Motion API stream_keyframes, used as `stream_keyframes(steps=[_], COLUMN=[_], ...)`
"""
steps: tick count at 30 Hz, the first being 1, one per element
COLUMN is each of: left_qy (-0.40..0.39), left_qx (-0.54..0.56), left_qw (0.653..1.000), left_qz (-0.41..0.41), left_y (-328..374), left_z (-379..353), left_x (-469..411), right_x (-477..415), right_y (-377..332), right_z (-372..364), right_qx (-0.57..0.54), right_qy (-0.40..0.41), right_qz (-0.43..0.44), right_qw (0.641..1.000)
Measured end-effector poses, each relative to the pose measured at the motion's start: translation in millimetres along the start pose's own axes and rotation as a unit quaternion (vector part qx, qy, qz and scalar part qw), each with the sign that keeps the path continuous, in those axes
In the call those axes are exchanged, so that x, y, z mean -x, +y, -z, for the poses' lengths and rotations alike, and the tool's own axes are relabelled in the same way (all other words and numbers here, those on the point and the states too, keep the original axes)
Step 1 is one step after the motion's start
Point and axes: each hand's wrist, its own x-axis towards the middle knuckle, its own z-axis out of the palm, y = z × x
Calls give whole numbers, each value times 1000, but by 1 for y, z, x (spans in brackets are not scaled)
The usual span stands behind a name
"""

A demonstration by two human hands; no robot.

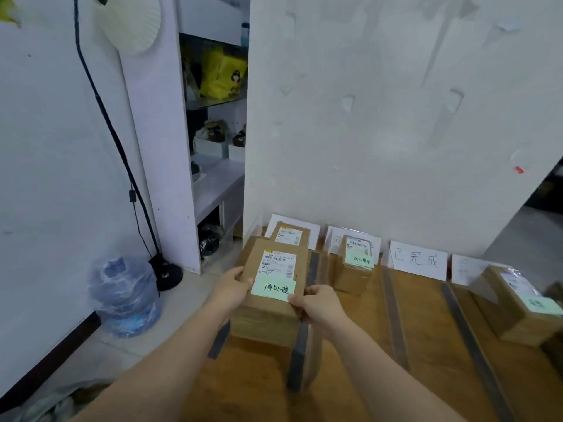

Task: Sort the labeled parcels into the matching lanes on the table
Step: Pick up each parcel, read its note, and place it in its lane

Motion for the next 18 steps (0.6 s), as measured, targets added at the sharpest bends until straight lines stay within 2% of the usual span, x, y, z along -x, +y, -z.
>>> stream_keyframes(steps=[11,18], left_qy=[-48,-64], left_qx=[-110,-129], left_qw=[993,990], left_qz=[-8,11], left_y=[-27,-42], left_z=[4,-4], left_x=[-23,-40], right_x=[-7,-21], right_y=[17,31], right_z=[-34,-44], right_qx=[6,15], right_qy=[42,64], right_qz=[-70,-107], right_qw=[997,992])
